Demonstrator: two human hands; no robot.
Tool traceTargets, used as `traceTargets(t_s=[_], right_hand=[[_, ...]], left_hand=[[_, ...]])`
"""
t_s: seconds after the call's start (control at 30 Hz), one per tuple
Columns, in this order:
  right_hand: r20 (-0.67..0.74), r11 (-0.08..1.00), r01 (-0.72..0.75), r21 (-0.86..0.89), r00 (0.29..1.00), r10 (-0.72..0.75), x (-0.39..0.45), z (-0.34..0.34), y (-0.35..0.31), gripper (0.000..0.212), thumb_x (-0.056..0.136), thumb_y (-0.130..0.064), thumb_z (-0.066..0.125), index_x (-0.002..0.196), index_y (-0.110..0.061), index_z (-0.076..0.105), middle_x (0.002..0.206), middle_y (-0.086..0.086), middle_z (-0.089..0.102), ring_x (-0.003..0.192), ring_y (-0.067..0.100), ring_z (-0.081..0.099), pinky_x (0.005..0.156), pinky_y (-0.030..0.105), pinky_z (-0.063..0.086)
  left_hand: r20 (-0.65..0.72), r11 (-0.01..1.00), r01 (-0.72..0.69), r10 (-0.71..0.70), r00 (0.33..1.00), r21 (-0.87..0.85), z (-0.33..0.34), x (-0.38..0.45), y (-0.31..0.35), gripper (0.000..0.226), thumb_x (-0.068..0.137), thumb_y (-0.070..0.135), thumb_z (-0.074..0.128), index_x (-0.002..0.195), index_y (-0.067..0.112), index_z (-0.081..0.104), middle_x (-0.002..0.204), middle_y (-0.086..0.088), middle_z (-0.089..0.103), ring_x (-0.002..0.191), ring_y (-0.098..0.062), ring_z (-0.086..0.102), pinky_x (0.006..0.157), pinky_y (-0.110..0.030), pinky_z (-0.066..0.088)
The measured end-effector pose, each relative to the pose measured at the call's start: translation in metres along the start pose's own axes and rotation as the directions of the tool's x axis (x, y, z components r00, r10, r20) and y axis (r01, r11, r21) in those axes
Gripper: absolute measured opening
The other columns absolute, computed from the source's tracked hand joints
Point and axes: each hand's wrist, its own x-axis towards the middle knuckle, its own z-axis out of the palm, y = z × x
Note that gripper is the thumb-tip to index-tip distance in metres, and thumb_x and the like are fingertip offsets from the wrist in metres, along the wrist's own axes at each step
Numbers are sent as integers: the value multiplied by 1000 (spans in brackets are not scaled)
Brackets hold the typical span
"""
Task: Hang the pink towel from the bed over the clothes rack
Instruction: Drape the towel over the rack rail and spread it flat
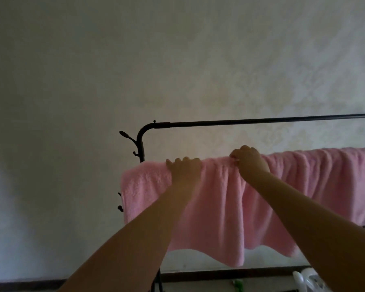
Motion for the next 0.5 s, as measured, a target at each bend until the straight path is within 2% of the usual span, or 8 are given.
traceTargets(t_s=[0.07,0.13,0.3,0.4,0.5], right_hand=[[-19,1000,-6,5,1000,6,2,0,10,28,94,-3,49,111,-18,65,111,2,59,102,18,54,87,31,51],[-49,1000,-18,9,999,18,4,0,25,26,93,-2,50,109,-16,64,110,3,58,101,18,54,86,31,52],[-42,999,-30,10,999,31,8,-5,62,23,95,-5,49,114,-13,61,113,5,55,103,20,52,88,34,52],[-16,998,-41,44,999,42,9,-8,79,21,97,-11,50,115,-13,60,113,8,53,104,22,51,87,36,52],[32,995,-24,96,999,21,12,-13,95,20,98,-17,50,115,-17,60,116,7,52,107,23,50,79,33,49]], left_hand=[[-8,999,22,-23,1000,-30,3,-1,10,30,88,12,45,106,29,62,105,-2,60,107,-30,53,107,-61,21],[-34,996,35,-38,999,-82,3,2,24,31,89,10,44,98,30,64,98,-2,60,103,-29,55,107,-61,21],[-81,988,80,-91,993,-134,10,9,58,35,85,-1,43,80,29,60,81,0,51,92,-27,57,108,-61,19],[-67,989,93,-102,993,-118,13,12,75,38,84,-3,39,86,27,63,80,1,47,92,-27,56,109,-62,17],[-28,989,123,-126,992,-79,13,14,86,38,88,2,39,97,28,65,87,0,52,97,-27,56,111,-61,15]])
